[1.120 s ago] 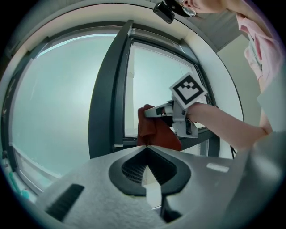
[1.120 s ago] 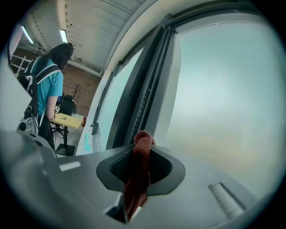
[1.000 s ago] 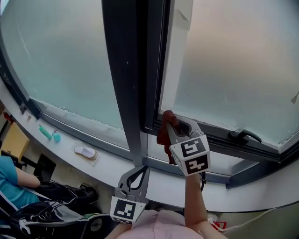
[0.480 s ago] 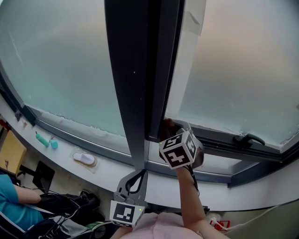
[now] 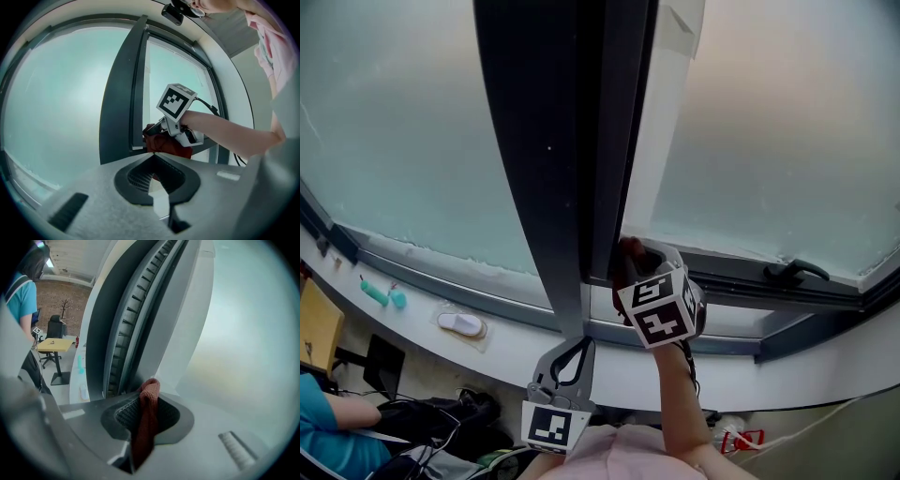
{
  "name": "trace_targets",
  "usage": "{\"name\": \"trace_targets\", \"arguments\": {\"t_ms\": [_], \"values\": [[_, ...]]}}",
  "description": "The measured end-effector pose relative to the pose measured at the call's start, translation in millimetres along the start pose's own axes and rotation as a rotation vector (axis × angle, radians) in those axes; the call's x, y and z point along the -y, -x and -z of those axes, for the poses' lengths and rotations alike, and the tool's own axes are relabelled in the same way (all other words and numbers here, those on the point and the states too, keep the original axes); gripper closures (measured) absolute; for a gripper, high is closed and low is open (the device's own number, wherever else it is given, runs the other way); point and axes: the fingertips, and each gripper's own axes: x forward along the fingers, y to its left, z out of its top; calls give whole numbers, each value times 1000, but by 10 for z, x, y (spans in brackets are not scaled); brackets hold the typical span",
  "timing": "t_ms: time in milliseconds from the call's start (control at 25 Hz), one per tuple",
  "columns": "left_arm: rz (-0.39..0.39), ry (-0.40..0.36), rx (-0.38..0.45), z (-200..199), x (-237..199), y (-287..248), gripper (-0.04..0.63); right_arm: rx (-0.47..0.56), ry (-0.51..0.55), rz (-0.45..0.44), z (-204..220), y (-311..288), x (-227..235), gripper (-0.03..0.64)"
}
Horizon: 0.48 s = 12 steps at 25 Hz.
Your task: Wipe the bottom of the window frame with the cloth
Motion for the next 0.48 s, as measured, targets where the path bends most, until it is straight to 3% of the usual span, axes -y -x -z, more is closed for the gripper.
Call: {"name": "trace_targets", "arguments": {"t_ms": [80,160,480], "values": [[6,-75,-6,-23,-5,-33,595,11,-41,-11,13,0,17,558],[11,-102,-1,-50,-1,-58,595,18,-68,-21,24,-1,30,558],[27,-64,22,-88,34,-125,595,11,-80,-16,61,24,81,558]]}}
